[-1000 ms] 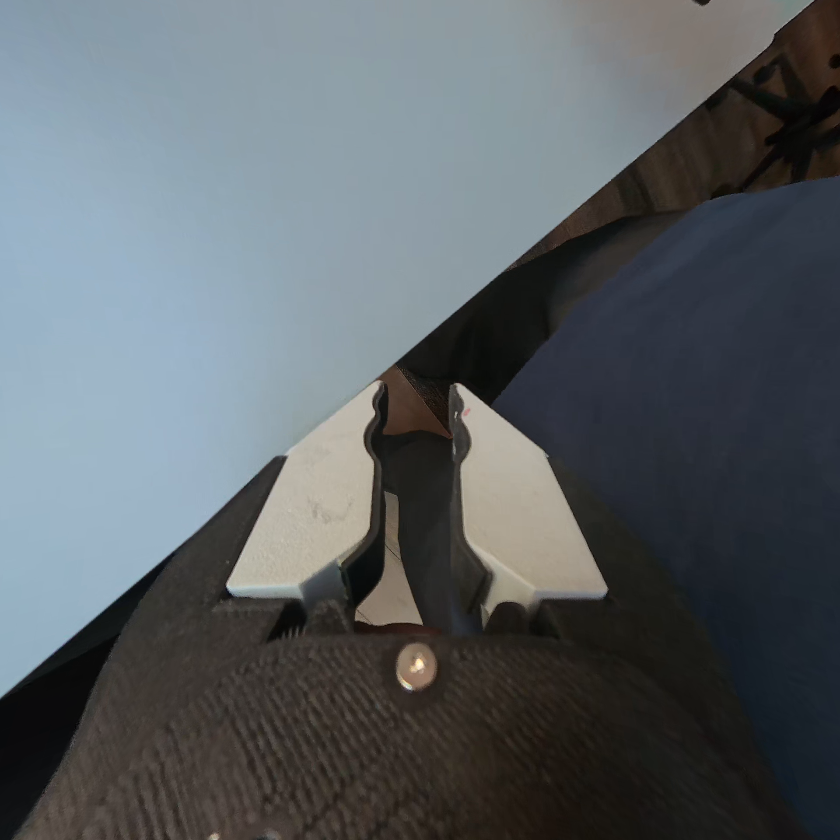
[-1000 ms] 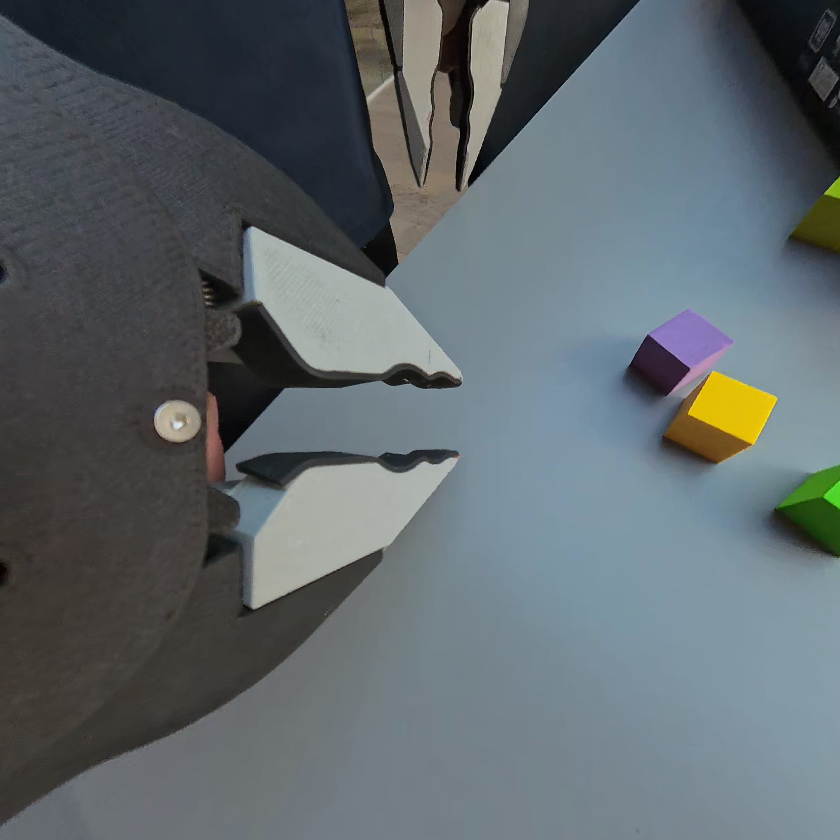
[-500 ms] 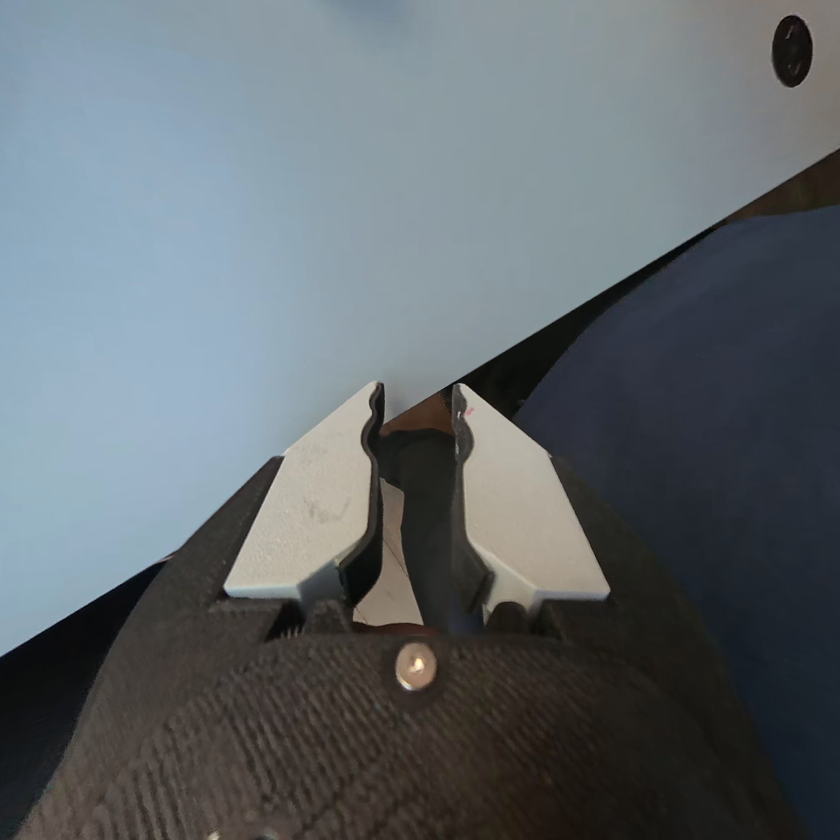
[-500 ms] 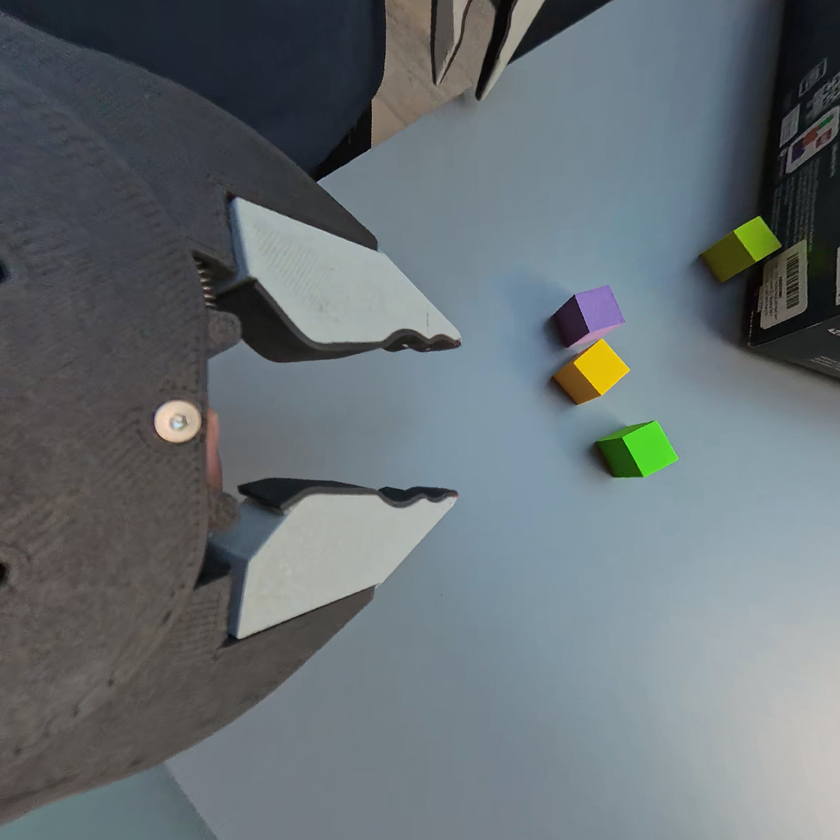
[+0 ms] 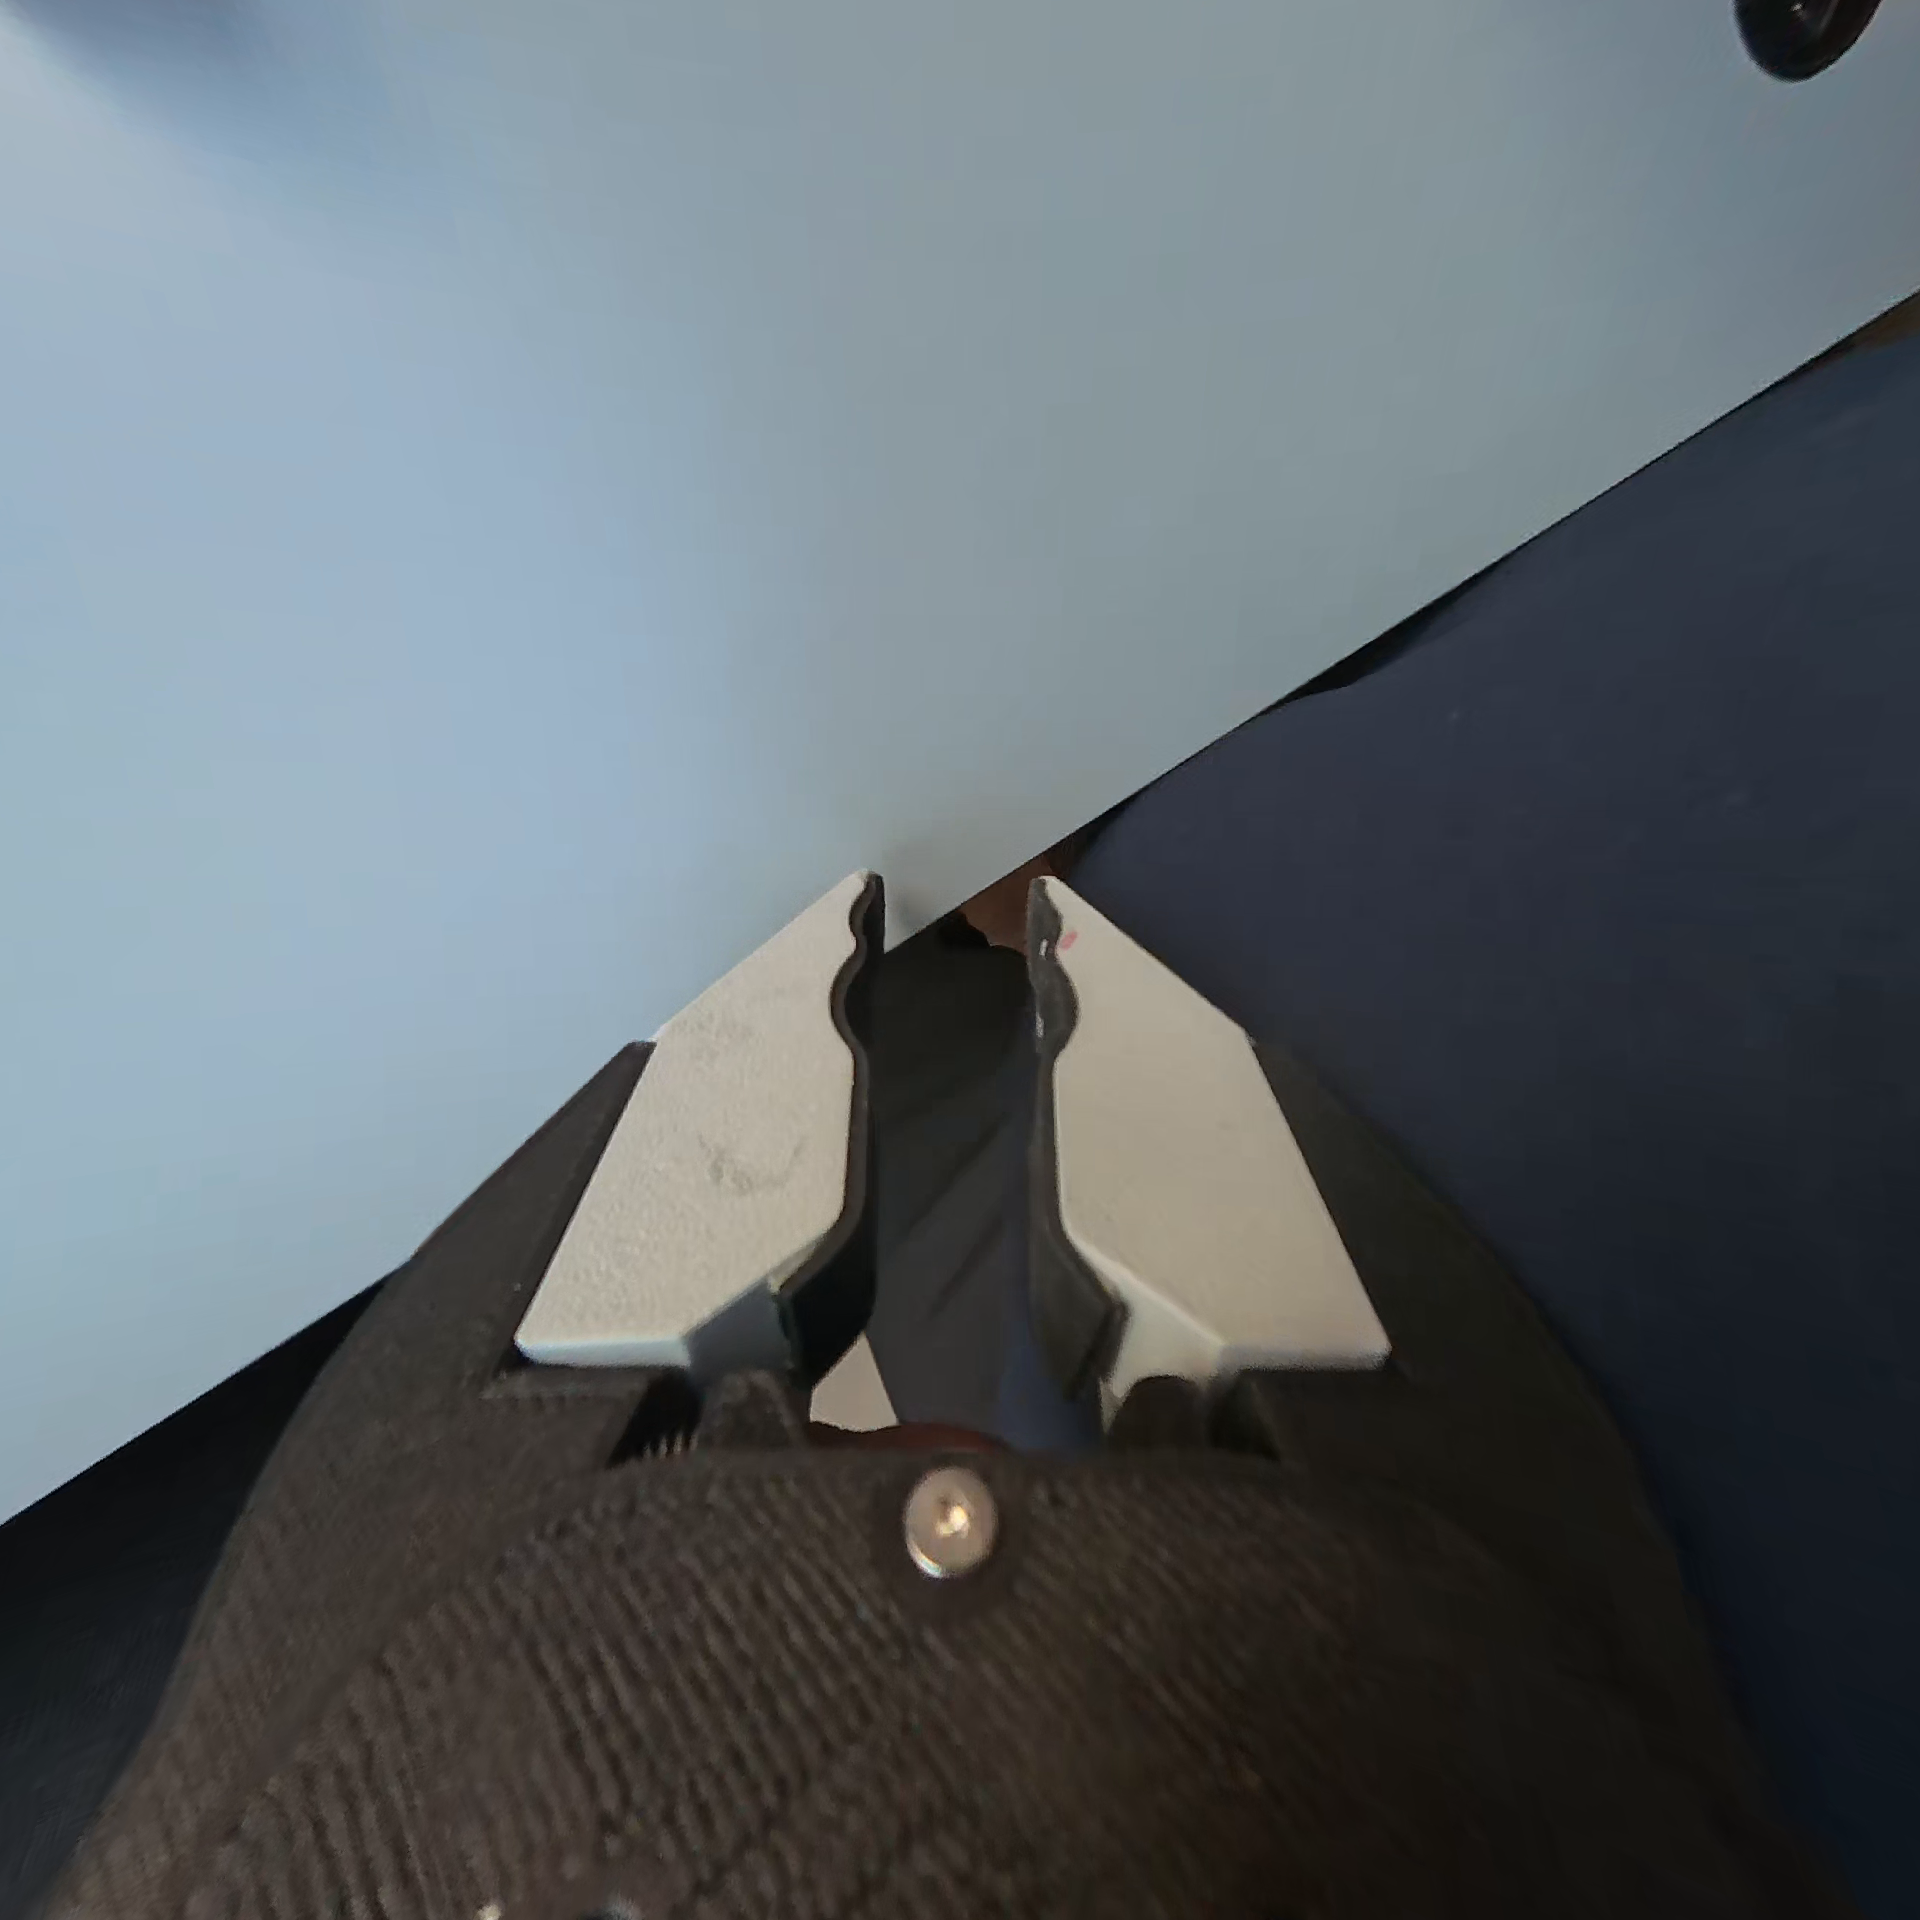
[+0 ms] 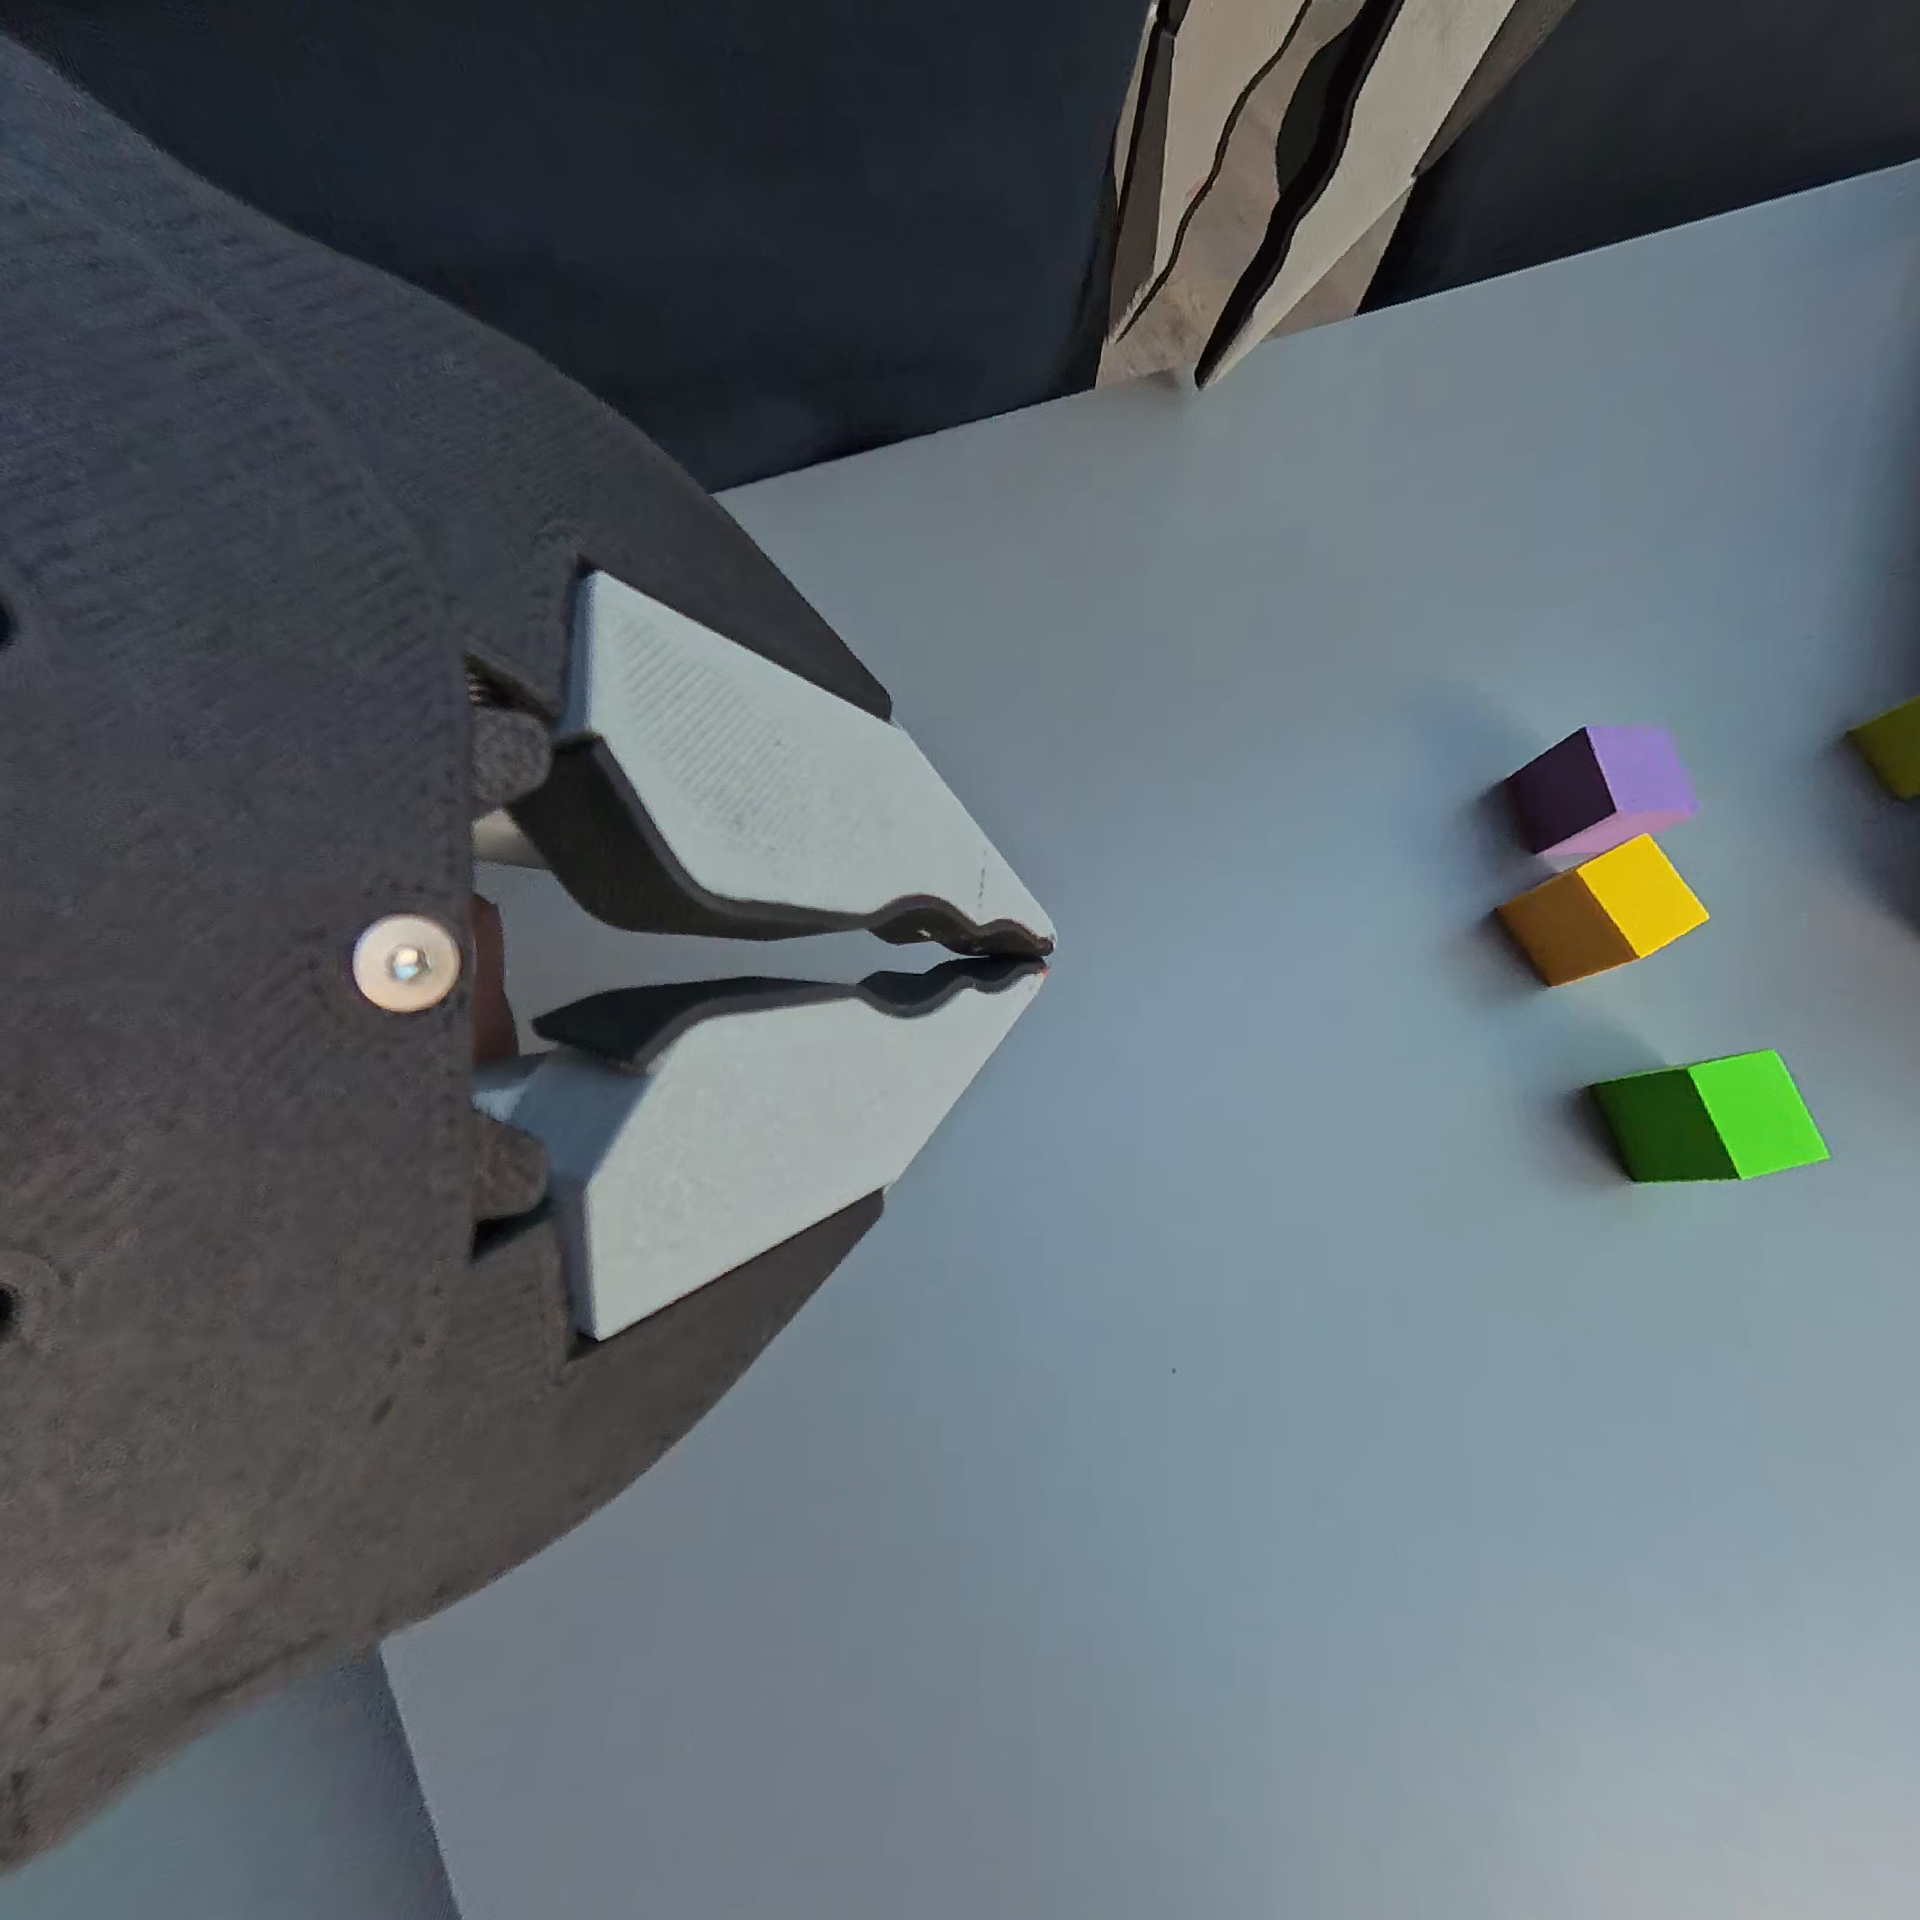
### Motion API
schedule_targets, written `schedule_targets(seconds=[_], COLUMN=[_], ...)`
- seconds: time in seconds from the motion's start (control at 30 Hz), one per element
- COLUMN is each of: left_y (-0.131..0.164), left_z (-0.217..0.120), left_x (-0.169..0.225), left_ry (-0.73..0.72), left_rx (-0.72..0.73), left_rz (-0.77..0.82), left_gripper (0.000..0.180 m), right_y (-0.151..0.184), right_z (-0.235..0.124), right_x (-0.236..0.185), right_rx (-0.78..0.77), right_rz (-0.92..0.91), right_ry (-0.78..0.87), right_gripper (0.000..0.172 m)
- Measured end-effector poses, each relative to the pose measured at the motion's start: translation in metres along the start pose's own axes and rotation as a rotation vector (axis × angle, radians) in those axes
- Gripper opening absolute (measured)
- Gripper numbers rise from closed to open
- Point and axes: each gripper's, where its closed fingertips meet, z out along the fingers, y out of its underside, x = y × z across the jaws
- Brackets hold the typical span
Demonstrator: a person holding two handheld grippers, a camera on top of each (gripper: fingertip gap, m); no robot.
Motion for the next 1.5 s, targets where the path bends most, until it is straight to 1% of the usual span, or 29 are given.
schedule_targets(seconds=[0.07,0.17,0.23,0.33,0.43,0.5,0.6,0.7,0.77,0.83,0.87,0.9,1.0,1.07,1.13,1.23,1.33,1.4,1.5], left_y=[0.0,-0.002,-0.01,-0.026,-0.039,-0.048,-0.066,-0.085,-0.095,-0.101,-0.108,-0.109,-0.107,-0.1,-0.088,-0.07,-0.053,-0.044,-0.039], left_z=[0.0,-0.002,-0.009,-0.023,-0.036,-0.04,-0.038,-0.031,-0.024,-0.015,-0.015,-0.013,-0.011,-0.01,-0.008,-0.007,-0.006,-0.007,-0.008], left_x=[-0.003,-0.025,-0.047,-0.092,-0.139,-0.166,-0.197,-0.219,-0.224,-0.228,-0.229,-0.227,-0.218,-0.203,-0.182,-0.155,-0.128,-0.12,-0.119], left_ry=[-0.012,-0.063,-0.094,-0.178,-0.24,-0.255,-0.237,-0.256,-0.249,-0.262,-0.261,-0.252,-0.264,-0.239,-0.173,-0.13,-0.066,-0.076,-0.154], left_rx=[-0.017,-0.033,-0.012,0.037,0.088,0.117,0.142,0.153,0.158,0.152,0.188,0.18,0.17,0.166,0.158,0.143,0.12,0.12,0.157], left_rz=[0.032,0.075,0.071,0.036,-0.016,-0.044,-0.104,-0.119,-0.11,-0.087,-0.072,-0.051,0.07,0.142,0.172,0.222,0.234,0.247,0.308], left_gripper=[0.025,0.025,0.024,0.024,0.03,0.034,0.043,0.05,0.048,0.04,0.022,0.006,0.003,0.003,0.003,0.003,0.003,0.003,0.005], right_y=[0.0,0.004,0.001,-0.003,-0.003,-0.005,-0.003,0.001,0.004,0.004,0.003,0.002,0.0,0.001,0.001,-0.001,-0.005,-0.007,-0.01], right_z=[-0.003,-0.004,-0.005,-0.002,0.001,0.002,0.004,0.006,0.006,0.005,0.003,0.002,-0.003,-0.005,-0.005,-0.004,-0.002,0.0,0.005], right_x=[0.006,0.009,0.006,-0.002,-0.012,-0.024,-0.045,-0.064,-0.072,-0.078,-0.08,-0.081,-0.082,-0.08,-0.077,-0.074,-0.072,-0.07,-0.067], right_rx=[-0.003,-0.049,-0.045,-0.031,-0.036,-0.033,-0.052,-0.076,-0.093,-0.101,-0.101,-0.1,-0.091,-0.083,-0.071,-0.048,-0.037,-0.04,-0.044], right_rz=[-0.018,-0.045,-0.049,-0.004,0.069,0.102,0.123,0.136,0.135,0.13,0.128,0.127,0.121,0.126,0.137,0.154,0.152,0.137,0.125], right_ry=[0.021,0.067,0.089,0.115,0.151,0.168,0.191,0.21,0.229,0.244,0.25,0.255,0.267,0.272,0.269,0.257,0.239,0.23,0.214], right_gripper=[0.0,0.0,0.0,0.0,0.001,0.002,0.002,0.002,0.002,0.002,0.001,0.001,0.001,0.001,0.001,0.001,0.001,0.001,0.001])
